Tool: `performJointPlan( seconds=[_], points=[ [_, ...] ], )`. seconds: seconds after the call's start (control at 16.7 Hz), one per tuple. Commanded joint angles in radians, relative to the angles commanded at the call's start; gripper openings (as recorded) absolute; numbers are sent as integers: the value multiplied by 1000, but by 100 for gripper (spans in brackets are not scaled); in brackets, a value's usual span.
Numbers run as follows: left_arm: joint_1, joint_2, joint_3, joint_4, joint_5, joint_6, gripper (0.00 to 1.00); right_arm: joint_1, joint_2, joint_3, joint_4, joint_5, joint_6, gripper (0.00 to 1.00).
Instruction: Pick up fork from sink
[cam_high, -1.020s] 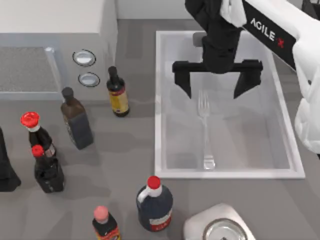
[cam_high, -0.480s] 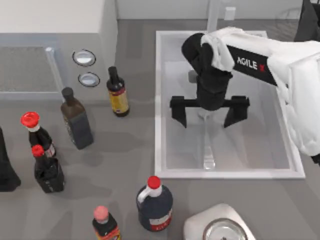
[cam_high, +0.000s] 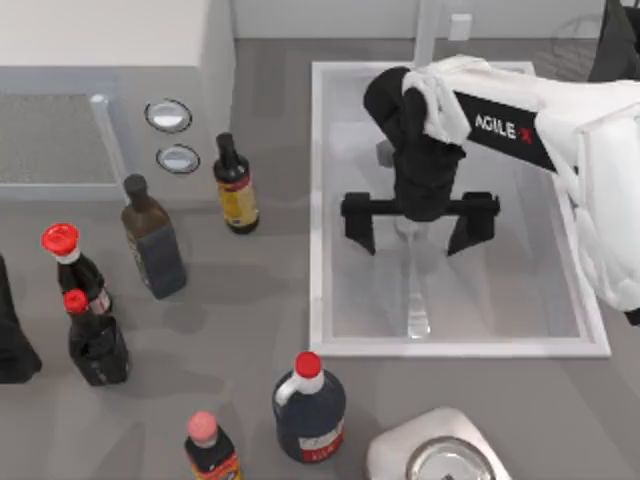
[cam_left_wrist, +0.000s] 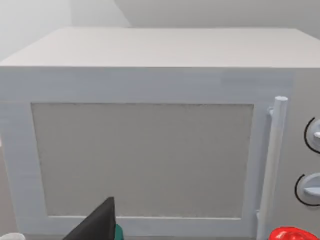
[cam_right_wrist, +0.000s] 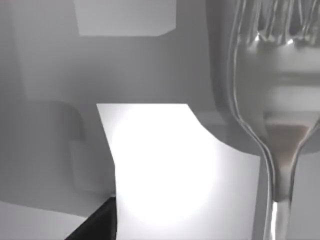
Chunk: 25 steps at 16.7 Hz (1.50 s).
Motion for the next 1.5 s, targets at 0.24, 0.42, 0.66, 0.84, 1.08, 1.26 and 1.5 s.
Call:
performJointPlan(
  seconds=[0.24,0.42,0.66,0.84,1.08,1.26,1.5],
  points=[
    [0,0,0,0,0,0,100,0,0,0,0,0,0,55],
    [0,0,0,0,0,0,100,0,0,0,0,0,0,32],
    [0,0,0,0,0,0,100,0,0,0,0,0,0,2],
    [0,0,0,0,0,0,100,0,0,0,0,0,0,0],
    [0,0,0,0,0,0,100,0,0,0,0,0,0,0],
    [0,0,0,0,0,0,100,-4,-45,7,-15,18,-12,0],
    [0,0,0,0,0,0,100,-3,-27,121,-125,18,-11,0]
  ],
)
